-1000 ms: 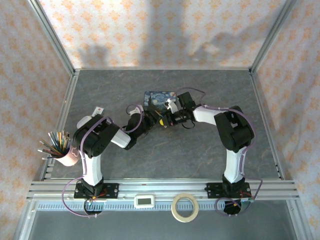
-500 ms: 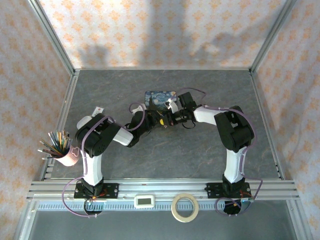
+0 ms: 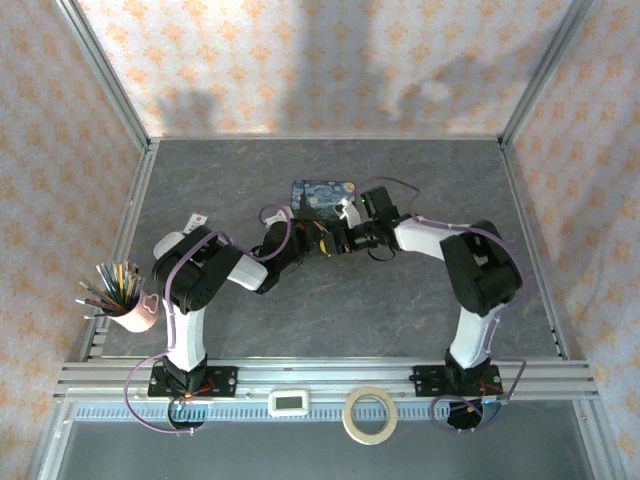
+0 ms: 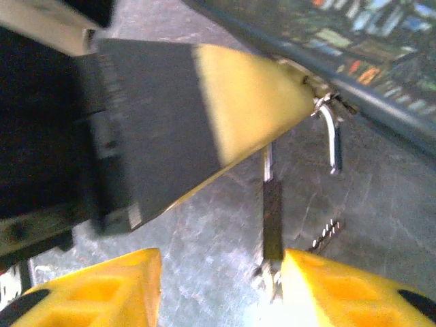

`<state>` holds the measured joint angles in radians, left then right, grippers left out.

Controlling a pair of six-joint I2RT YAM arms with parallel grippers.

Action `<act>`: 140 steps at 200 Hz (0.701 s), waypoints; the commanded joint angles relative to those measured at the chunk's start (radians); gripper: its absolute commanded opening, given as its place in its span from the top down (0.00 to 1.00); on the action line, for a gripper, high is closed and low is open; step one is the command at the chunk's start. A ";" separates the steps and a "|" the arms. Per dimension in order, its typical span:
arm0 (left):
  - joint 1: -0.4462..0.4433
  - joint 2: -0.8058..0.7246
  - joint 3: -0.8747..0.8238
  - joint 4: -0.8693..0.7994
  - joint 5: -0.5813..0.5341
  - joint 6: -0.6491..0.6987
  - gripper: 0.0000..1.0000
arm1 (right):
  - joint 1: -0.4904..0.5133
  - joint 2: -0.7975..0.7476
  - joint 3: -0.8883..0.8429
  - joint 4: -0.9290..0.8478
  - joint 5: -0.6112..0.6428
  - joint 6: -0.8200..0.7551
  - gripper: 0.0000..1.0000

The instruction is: Unlock the padlock with the key

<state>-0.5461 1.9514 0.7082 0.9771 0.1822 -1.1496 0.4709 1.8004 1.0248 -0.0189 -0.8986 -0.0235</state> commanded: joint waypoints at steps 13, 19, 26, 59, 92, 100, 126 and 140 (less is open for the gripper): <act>0.003 0.017 -0.021 -0.002 -0.015 0.030 1.00 | -0.026 -0.166 -0.033 0.039 0.158 0.130 0.42; 0.003 0.015 -0.022 0.000 -0.016 0.030 1.00 | -0.031 -0.182 -0.035 0.040 0.212 0.162 0.37; 0.003 0.014 -0.022 0.000 -0.017 0.030 1.00 | -0.037 -0.194 -0.036 0.044 0.285 0.204 0.32; 0.004 0.010 -0.023 0.008 -0.022 0.031 1.00 | -0.061 -0.173 -0.016 0.101 0.548 0.350 0.20; 0.005 0.011 -0.024 0.016 -0.020 0.022 1.00 | -0.063 -0.054 0.049 0.179 0.538 0.407 0.20; 0.004 0.008 -0.026 0.014 -0.022 0.022 1.00 | -0.063 -0.038 0.048 0.218 0.508 0.427 0.20; 0.005 0.002 -0.035 0.029 -0.035 0.016 1.00 | -0.062 0.017 0.046 0.301 0.468 0.477 0.21; 0.003 0.002 -0.040 0.036 -0.041 0.013 1.00 | -0.063 0.053 0.056 0.322 0.450 0.494 0.22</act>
<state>-0.5461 1.9514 0.6926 1.0042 0.1741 -1.1431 0.4049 1.8076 1.0473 0.2016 -0.4294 0.4042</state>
